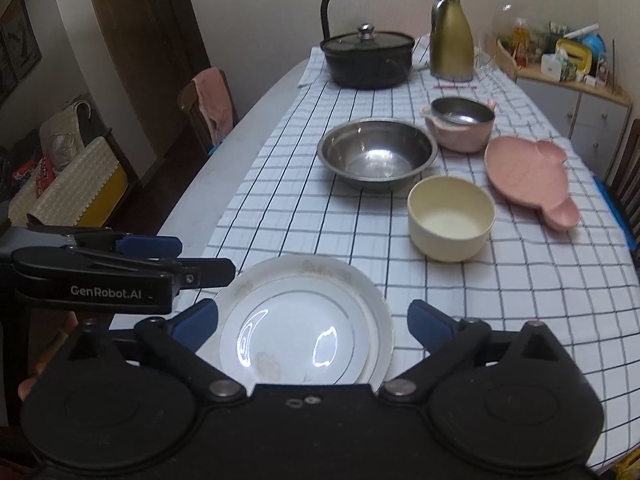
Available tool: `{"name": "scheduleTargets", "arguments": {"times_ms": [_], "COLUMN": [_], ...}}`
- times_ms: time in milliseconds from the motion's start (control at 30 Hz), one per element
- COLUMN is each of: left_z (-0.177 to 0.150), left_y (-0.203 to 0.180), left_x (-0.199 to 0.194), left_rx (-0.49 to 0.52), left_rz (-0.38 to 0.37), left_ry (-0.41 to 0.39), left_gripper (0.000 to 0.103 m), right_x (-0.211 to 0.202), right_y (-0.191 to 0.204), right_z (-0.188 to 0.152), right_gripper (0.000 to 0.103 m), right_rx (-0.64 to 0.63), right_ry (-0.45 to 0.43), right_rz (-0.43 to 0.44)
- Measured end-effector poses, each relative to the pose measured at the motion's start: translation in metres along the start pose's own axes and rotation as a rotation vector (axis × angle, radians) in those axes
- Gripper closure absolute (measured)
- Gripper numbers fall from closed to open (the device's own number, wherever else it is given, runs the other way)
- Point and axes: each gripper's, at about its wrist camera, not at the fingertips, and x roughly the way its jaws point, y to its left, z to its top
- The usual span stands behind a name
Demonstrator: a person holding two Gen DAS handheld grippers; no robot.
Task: Organize plates and bowls
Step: 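Move both tools toward the rim of the pink bear-shaped plate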
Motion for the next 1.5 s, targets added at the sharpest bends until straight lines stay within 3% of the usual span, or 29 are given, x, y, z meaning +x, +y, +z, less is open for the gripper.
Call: {"name": "scheduleTargets", "arguments": {"times_ms": [300, 567, 867, 1267, 1500], "left_z": [0.053, 0.11, 0.157, 0.195, 0.209], "left_y": [-0.041, -0.096, -0.139, -0.165, -0.17], "left_x": [0.019, 0.071, 0.143, 0.245, 0.305], "left_rx": [0.106, 0.198, 0.2, 0.168, 0.133], "left_rz": [-0.028, -0.057, -0.043, 0.042, 0.097], "left_ry": [-0.05, -0.021, 0.035, 0.128, 0.177], "left_gripper": [0.027, 0.027, 0.027, 0.027, 0.027], "right_x": [-0.016, -0.013, 0.012, 0.065, 0.11], "right_y": [-0.043, -0.115, -0.194, -0.273, -0.317], "right_z": [0.024, 0.044, 0.078, 0.12, 0.138], "right_gripper": [0.0, 0.001, 0.003, 0.005, 0.012], "right_rx": [0.06, 0.124, 0.095, 0.044, 0.068], "right_ry": [-0.063, -0.081, -0.061, -0.026, 0.03], "right_rz": [-0.099, -0.188, -0.275, -0.264, -0.275]}}
